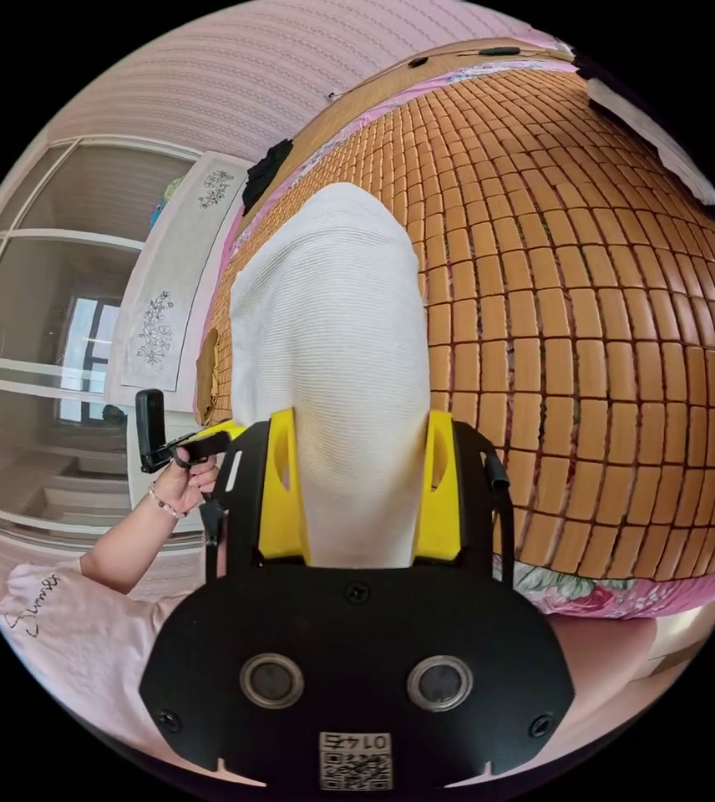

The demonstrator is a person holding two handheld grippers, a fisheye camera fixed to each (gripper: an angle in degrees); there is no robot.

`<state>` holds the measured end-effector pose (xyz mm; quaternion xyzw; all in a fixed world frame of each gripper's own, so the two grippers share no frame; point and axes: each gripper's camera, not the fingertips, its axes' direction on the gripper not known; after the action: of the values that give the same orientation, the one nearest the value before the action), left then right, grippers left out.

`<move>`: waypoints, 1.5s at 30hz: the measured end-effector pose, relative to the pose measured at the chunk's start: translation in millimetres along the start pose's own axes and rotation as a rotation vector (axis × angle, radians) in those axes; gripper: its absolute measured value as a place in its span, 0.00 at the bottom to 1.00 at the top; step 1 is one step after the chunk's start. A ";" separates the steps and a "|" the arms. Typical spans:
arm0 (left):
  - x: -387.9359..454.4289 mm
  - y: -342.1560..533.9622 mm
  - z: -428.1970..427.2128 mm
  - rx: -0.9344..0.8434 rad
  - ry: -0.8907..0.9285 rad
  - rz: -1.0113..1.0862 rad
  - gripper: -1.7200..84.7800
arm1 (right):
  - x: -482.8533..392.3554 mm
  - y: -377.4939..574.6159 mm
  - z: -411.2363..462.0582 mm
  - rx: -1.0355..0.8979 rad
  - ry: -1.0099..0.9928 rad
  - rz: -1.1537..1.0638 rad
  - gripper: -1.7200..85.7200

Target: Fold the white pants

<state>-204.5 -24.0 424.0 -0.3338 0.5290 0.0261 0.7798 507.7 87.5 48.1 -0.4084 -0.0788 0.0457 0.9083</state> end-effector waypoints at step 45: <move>153.5 -113.9 -78.6 0.379 0.535 0.290 0.15 | -321.2 -67.7 -239.5 0.097 0.563 -0.886 0.16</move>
<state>-155.7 -203.4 333.8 -0.0999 0.7518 -0.0505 0.6498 236.4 -180.6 -91.8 -0.2898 0.0053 -0.4505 0.8444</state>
